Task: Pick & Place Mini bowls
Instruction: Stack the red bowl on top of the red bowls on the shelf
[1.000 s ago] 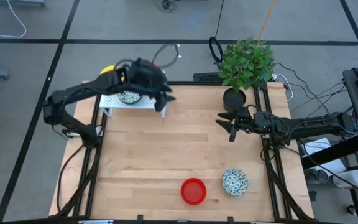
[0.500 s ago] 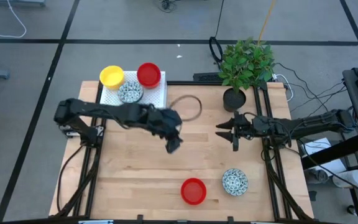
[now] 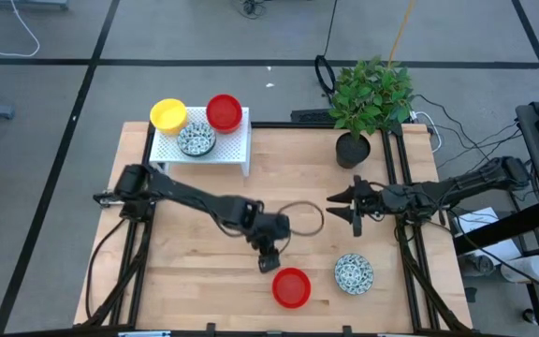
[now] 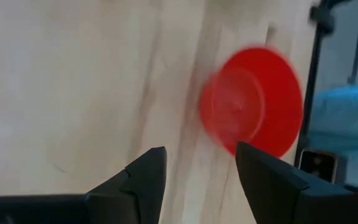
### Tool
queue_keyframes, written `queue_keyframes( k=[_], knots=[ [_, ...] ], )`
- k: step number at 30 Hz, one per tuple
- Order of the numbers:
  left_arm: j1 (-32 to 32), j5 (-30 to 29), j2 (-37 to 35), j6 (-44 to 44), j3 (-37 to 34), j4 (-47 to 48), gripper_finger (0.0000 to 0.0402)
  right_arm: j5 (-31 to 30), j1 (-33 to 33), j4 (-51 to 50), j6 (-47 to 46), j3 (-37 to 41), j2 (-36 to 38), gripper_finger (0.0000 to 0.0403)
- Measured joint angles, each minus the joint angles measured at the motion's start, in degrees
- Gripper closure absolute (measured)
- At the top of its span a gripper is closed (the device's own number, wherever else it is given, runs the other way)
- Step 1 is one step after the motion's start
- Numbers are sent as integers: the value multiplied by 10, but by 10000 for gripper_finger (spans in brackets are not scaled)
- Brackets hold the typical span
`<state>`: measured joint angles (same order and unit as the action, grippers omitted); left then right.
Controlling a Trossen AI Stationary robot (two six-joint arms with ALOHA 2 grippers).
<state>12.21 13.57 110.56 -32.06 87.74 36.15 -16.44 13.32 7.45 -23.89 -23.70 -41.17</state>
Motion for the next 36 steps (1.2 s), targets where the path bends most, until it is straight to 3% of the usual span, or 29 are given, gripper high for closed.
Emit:
queue_keyframes(
  k=[6, 14, 27, 32, 36],
  knots=[
    [37, -10, 55, -56, 0, -93, 203, 2, 8, -1, -57, 0, 0, 248],
    [64, -150, 89, -103, 0, -126, 199, 3, 11, -9, -60, 0, 0, 248],
    [79, -160, 108, -112, 0, -134, 201, 2, 11, -53, -54, 0, 0, 248],
    [79, -161, 121, -97, 0, -117, 235, 2, 11, -61, -54, 0, 0, 248],
    [78, -154, 124, -87, 0, -120, 303, 2, 11, -60, -54, 0, 0, 248]
  ],
)
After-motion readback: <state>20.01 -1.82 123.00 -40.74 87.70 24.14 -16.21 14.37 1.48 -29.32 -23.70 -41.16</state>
